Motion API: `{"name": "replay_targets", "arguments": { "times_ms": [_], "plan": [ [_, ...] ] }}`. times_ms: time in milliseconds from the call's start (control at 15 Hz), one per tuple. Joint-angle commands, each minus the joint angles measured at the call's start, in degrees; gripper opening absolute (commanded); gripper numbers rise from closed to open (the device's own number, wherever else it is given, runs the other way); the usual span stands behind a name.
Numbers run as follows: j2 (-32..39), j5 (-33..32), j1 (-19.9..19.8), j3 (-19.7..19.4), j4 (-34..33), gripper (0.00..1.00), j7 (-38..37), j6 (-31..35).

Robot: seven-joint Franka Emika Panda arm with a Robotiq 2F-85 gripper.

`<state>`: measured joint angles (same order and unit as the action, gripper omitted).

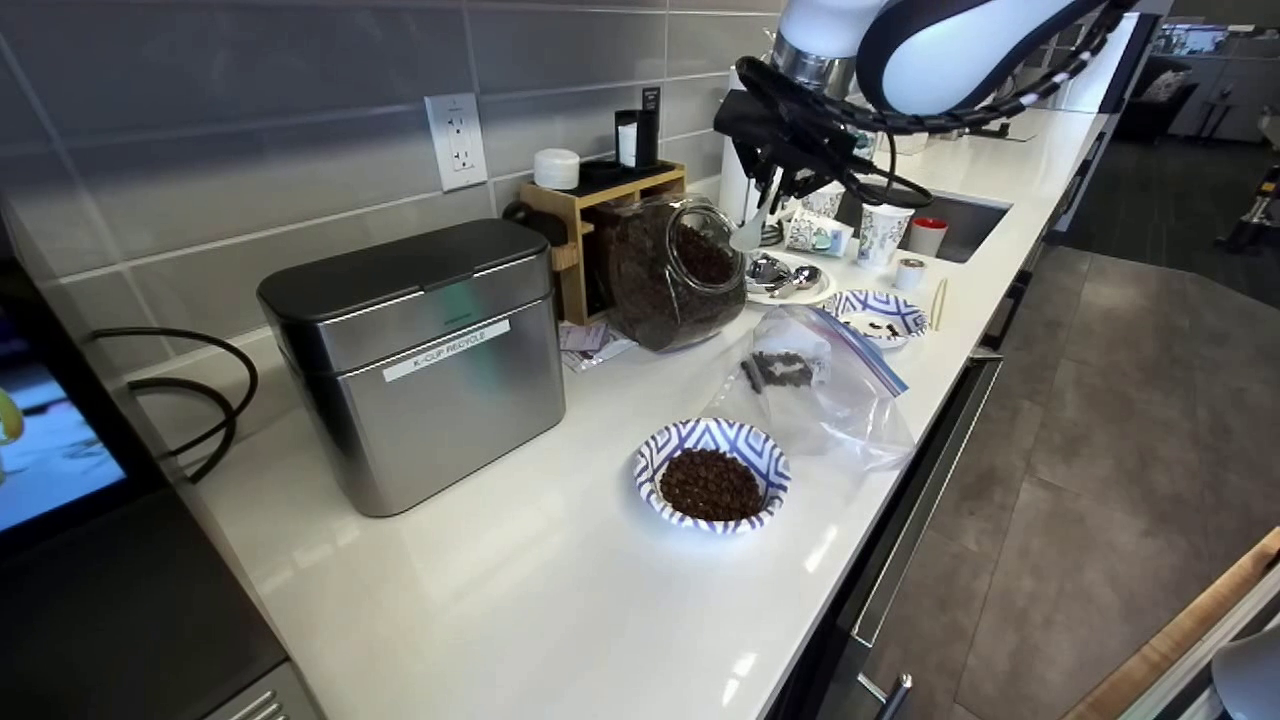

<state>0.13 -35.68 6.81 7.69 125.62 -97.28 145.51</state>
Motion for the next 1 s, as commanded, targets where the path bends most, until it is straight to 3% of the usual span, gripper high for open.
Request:
{"name": "replay_targets", "arguments": {
  "times_ms": [0, 200, 333, 600, 933],
  "plan": [
    [2.94, -12.52, 0.74, 0.06, -2.70, 0.03, -11.79, 2.05],
    [4.53, -17.13, 1.24, 0.64, -3.94, 0.03, -16.33, 1.92],
    [4.81, -12.87, 1.89, 0.48, -3.55, 0.03, -13.71, 3.23],
    [5.45, -19.91, 3.01, 0.63, -4.29, 0.03, -22.11, 1.48],
    [6.75, -24.75, 4.06, 0.95, -4.92, 0.03, -26.46, 1.16]
  ]
}}
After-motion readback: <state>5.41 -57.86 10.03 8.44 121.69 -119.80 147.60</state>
